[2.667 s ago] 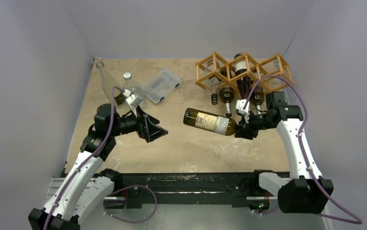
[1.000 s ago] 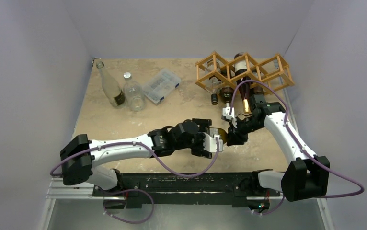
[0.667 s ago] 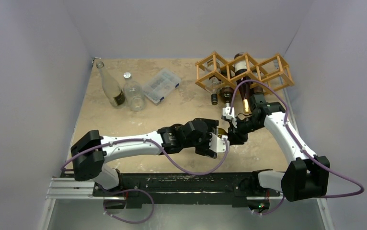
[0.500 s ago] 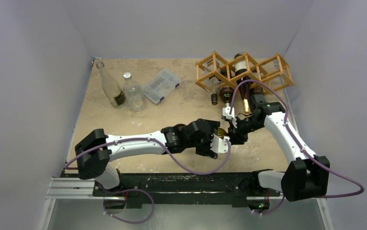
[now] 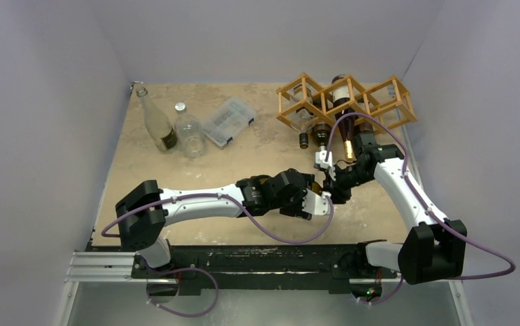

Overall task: Take the wine bottle off the wine rack
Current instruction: Pick up the wine bottle from the wine rack.

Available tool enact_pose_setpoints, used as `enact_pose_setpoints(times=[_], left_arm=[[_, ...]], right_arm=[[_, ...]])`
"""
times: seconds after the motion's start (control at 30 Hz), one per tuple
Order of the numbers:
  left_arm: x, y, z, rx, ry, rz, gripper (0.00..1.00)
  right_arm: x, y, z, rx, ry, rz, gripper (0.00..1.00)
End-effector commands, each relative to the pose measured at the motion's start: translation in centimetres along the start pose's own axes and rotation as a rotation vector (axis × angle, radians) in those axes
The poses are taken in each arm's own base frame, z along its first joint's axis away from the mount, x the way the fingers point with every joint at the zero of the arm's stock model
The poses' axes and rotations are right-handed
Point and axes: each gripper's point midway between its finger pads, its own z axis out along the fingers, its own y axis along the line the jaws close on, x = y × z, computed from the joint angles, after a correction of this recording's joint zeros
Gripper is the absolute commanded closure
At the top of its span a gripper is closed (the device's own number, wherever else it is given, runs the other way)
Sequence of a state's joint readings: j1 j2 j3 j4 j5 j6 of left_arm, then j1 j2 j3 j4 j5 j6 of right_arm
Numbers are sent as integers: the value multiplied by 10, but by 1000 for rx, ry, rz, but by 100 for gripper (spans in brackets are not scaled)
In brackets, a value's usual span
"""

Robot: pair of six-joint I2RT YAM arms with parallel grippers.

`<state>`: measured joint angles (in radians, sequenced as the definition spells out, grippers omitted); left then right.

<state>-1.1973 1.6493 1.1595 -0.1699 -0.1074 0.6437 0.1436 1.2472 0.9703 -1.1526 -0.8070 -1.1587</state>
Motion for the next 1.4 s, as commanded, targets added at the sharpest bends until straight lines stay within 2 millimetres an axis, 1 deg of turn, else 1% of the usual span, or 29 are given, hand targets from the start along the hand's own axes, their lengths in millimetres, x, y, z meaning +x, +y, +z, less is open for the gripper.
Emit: enact_pose_setpoints(times=[0.0, 0.03, 0.07, 0.13, 0.2, 0.3, 0.37, 0.47, 0.6, 0.67, 0.73, 1.03, 1.23, 1.37], left_arm=[[-13, 15, -1, -43, -10, -19, 55], [-12, 15, -1, -42, -5, -21, 67], [-12, 15, -1, -43, -4, -24, 76], [-12, 15, -2, -44, -4, -29, 90], [-13, 17, -3, -51, -7, -46, 99], [-16, 19, -5, -72, -33, -78, 100], [-17, 21, -6, -96, -50, -104, 100], [-16, 22, -9, -122, -67, -136, 100], [-10, 19, -8, -137, -69, -158, 100], [-11, 22, -7, -157, -87, -169, 100], [-9, 22, -6, -164, -92, -182, 100], [1, 18, 2, -168, -101, -222, 100], [4, 16, 2, -172, -112, -235, 100], [6, 16, -3, -180, -125, -256, 100]], right_arm=[[-33, 6, -1, -41, -147, -49, 100], [-33, 6, -1, -41, -147, -49, 100], [-33, 6, -1, -42, -146, -48, 100], [-33, 6, 0, -43, -146, -47, 100], [-33, 6, 0, -44, -146, -46, 100], [-33, 5, 0, -43, -146, -41, 100], [-33, 4, 0, -45, -145, -37, 94], [-33, 4, 1, -49, -143, -31, 89], [-34, 3, 1, -63, -141, -12, 82], [-34, 2, 2, -72, -137, -2, 81], [-34, 2, 3, -80, -134, 4, 75], [-35, 2, 4, -90, -132, 15, 41], [-39, 0, 4, -83, -147, 29, 31], [-53, 5, -2, -110, -192, 29, 28]])
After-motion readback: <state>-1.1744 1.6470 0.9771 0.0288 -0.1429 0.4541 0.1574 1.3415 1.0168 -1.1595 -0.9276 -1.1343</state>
